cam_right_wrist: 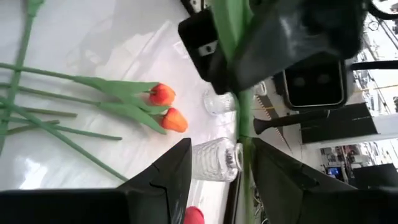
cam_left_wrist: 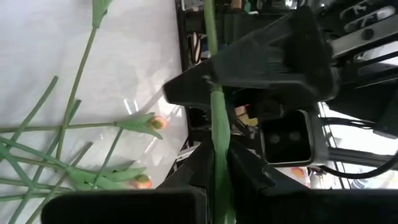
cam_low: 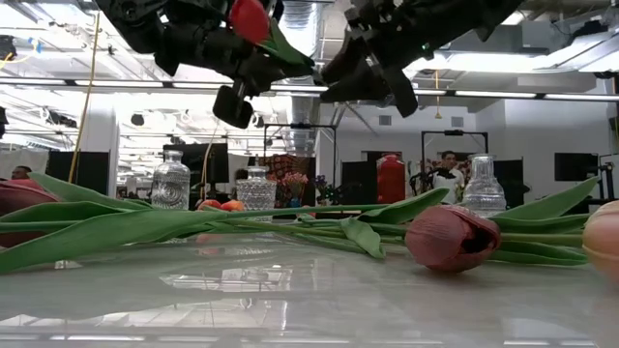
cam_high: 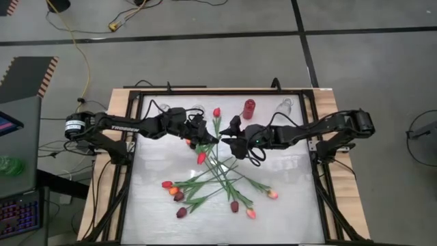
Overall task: Sort flowers into vase by color
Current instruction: Put the pink flower into the right transparent vase
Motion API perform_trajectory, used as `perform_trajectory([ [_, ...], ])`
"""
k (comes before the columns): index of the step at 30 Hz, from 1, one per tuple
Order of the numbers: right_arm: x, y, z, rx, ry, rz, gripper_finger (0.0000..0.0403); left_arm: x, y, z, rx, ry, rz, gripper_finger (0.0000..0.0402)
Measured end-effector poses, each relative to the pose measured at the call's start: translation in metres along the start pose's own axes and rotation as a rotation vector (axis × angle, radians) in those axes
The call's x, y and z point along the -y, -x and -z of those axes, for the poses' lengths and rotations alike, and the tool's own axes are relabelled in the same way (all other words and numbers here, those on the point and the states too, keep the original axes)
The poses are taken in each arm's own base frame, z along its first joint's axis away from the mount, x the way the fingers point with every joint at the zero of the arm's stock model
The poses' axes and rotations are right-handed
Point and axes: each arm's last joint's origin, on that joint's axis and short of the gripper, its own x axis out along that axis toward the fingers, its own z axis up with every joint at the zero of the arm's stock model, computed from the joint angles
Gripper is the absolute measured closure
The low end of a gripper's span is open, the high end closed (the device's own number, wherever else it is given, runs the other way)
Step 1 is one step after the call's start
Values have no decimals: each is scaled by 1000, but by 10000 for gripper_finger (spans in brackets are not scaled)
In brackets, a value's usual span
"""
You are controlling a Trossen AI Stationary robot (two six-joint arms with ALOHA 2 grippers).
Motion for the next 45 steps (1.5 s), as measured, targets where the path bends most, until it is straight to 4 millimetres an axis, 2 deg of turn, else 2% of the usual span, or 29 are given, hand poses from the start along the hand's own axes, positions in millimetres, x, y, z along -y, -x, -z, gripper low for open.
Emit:
perform_trajectory([
  [8, 2, 0, -2, 19, -10, 21, 235, 0, 0, 0, 3, 2, -4, 382],
  [20, 3, 0, -2, 22, -10, 21, 342, -1, 0, 0, 3, 2, -6, 382],
  [25, 2, 0, -2, 22, -9, 19, 371, -1, 0, 0, 13, -64, -8, 377],
  [39, 0, 1, -1, 23, -125, -28, 378, -2, 1, -5, 73, -361, -28, 271],
  [45, 3, 9, 8, -43, -223, -74, 378, 1, 9, -18, 131, -554, -24, 255],
])
